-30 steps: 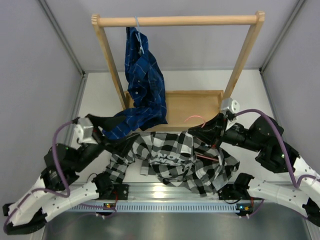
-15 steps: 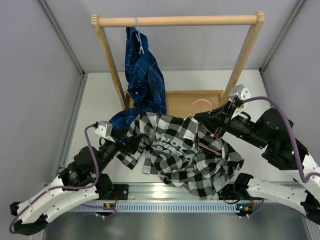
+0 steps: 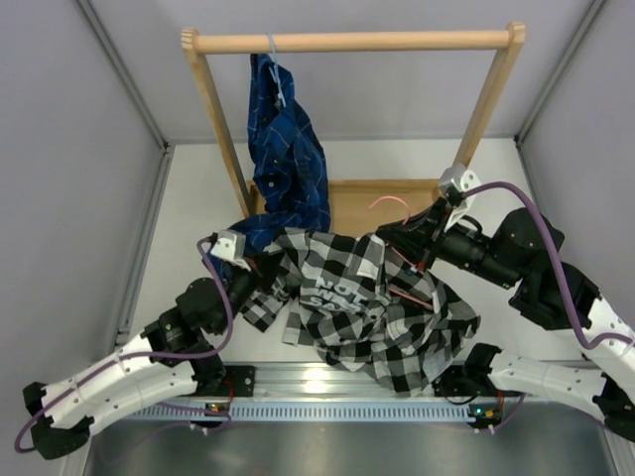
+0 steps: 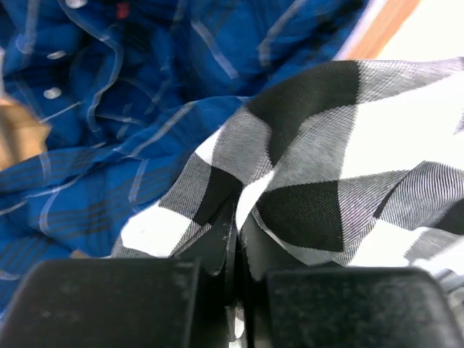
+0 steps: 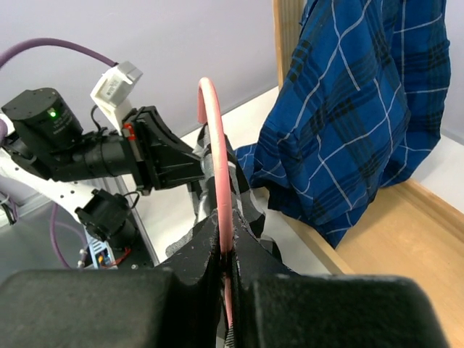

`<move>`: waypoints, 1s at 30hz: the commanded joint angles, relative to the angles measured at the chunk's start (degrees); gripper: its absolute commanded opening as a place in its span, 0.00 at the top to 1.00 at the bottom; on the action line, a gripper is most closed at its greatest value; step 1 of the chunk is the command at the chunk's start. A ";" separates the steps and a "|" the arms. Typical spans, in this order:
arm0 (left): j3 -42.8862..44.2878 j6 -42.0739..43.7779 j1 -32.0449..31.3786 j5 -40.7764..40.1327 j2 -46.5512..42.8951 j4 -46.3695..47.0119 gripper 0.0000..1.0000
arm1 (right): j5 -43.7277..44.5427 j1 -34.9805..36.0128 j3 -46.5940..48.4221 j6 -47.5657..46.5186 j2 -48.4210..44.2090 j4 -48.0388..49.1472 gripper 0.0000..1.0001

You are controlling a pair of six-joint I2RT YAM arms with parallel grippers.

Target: Place the shirt on the hanger

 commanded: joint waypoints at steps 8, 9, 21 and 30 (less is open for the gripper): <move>-0.44 -16.20 -0.12 -28.61 -0.80 -10.94 1.00 | 6.88 0.45 -0.49 -1.34 -5.50 1.89 1.00; -0.44 -16.91 -0.20 -29.50 -1.33 -11.91 1.00 | 7.15 0.37 -0.58 -1.52 -5.94 1.89 1.00; 2.90 -12.71 -0.20 -20.47 -1.78 -11.92 0.91 | 6.01 0.37 0.73 -1.69 -3.04 1.80 1.00; 17.97 3.19 -0.21 11.36 0.39 -12.00 0.02 | 2.77 0.37 6.26 -2.22 -1.37 -0.74 1.00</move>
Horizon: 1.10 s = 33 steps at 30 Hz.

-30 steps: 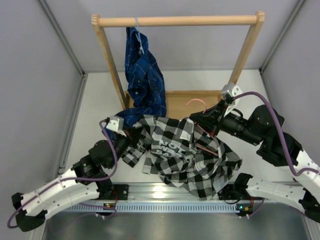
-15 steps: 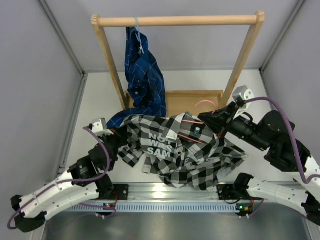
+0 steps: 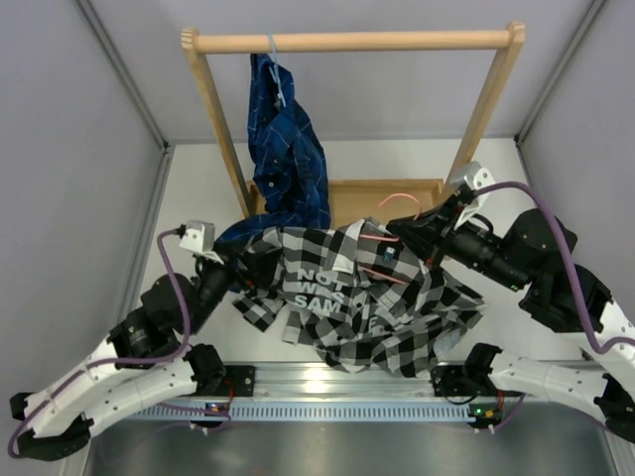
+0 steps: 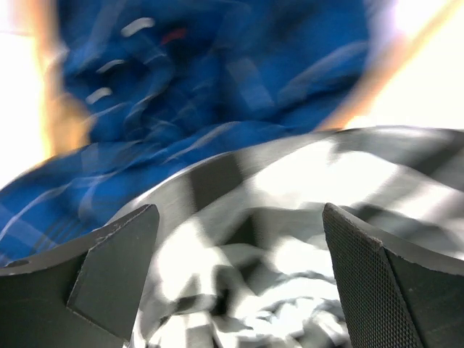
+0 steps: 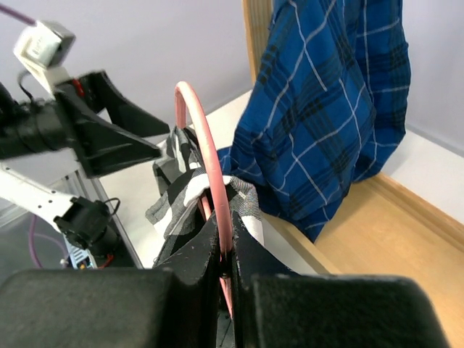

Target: Place the shirt on the hanger

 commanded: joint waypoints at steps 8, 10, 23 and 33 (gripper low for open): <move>35.45 26.57 0.12 54.83 27.85 -13.12 0.02 | -11.59 0.37 10.94 -3.81 2.47 -7.62 1.00; 39.23 31.33 0.04 61.30 31.72 -15.15 0.02 | -14.50 0.37 10.76 -4.16 2.20 -9.10 1.00; 41.45 41.10 0.03 79.54 40.35 -20.52 0.17 | -21.27 0.37 9.97 -6.10 1.24 -11.14 1.00; 41.62 40.93 0.12 77.61 42.46 -20.52 0.44 | -23.57 0.45 7.77 -6.71 1.68 -7.97 1.00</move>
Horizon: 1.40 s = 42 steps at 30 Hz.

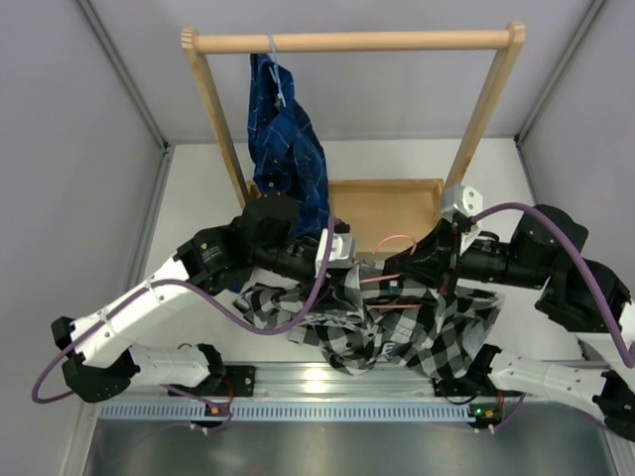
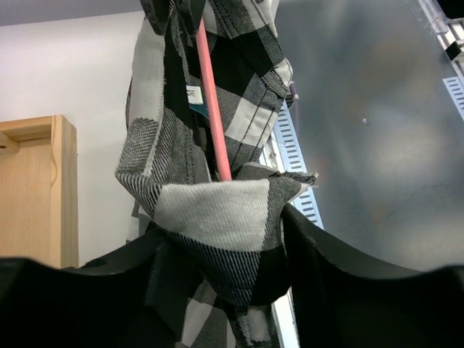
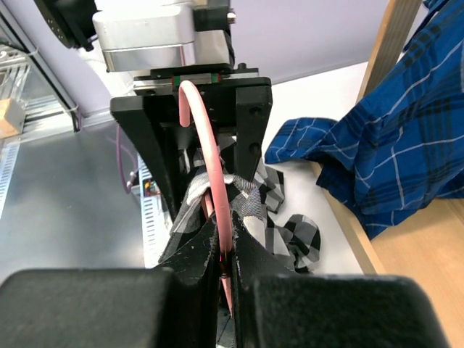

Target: Place the shirt on the hanger

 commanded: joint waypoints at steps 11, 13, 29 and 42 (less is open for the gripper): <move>0.86 1.85 0.10 0.82 -0.40 0.01 1.00 | -1.89 0.37 -2.29 -0.11 -1.61 5.83 0.98; 0.59 2.20 0.10 1.35 -0.84 0.01 1.00 | -1.19 0.37 -2.73 -0.02 -2.48 5.74 0.79; -0.46 1.76 0.10 4.34 -4.00 0.09 1.00 | 2.27 0.37 3.07 -6.87 -15.84 -30.80 0.29; 2.61 -0.87 0.01 6.62 -0.85 0.09 1.00 | -2.06 0.37 -5.63 -10.48 -16.99 -23.72 0.32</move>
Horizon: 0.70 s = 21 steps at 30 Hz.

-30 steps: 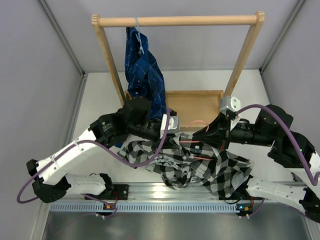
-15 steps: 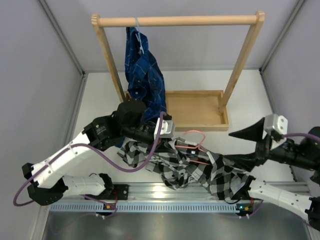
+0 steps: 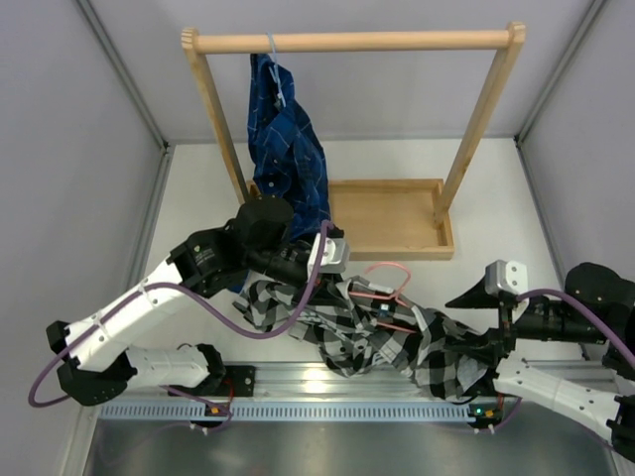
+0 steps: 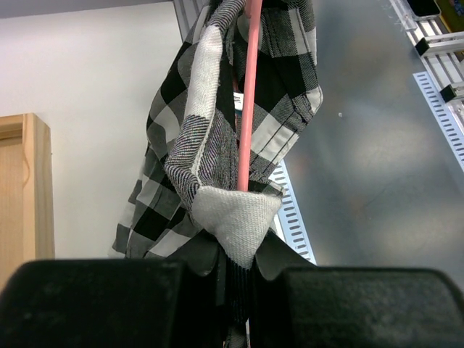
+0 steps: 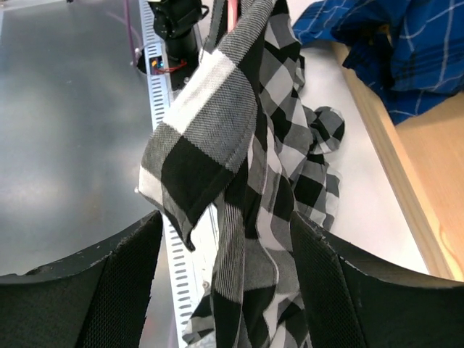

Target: Place the shirt on the hanger

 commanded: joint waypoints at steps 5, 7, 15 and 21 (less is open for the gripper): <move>4.10 -1.75 -0.25 3.41 2.25 2.71 1.00 | -8.14 0.30 -4.36 -2.39 2.45 9.72 0.32; 4.28 -1.84 -0.16 3.94 2.42 2.72 1.00 | -7.54 0.30 -5.24 -2.40 2.97 12.00 0.36; 4.10 -1.93 -0.16 5.08 1.99 2.63 1.00 | -1.56 0.30 -7.61 -0.21 1.40 19.83 0.80; 3.93 -1.84 -0.16 4.91 1.63 2.63 1.00 | 2.05 0.30 -9.99 2.96 -1.42 24.67 0.84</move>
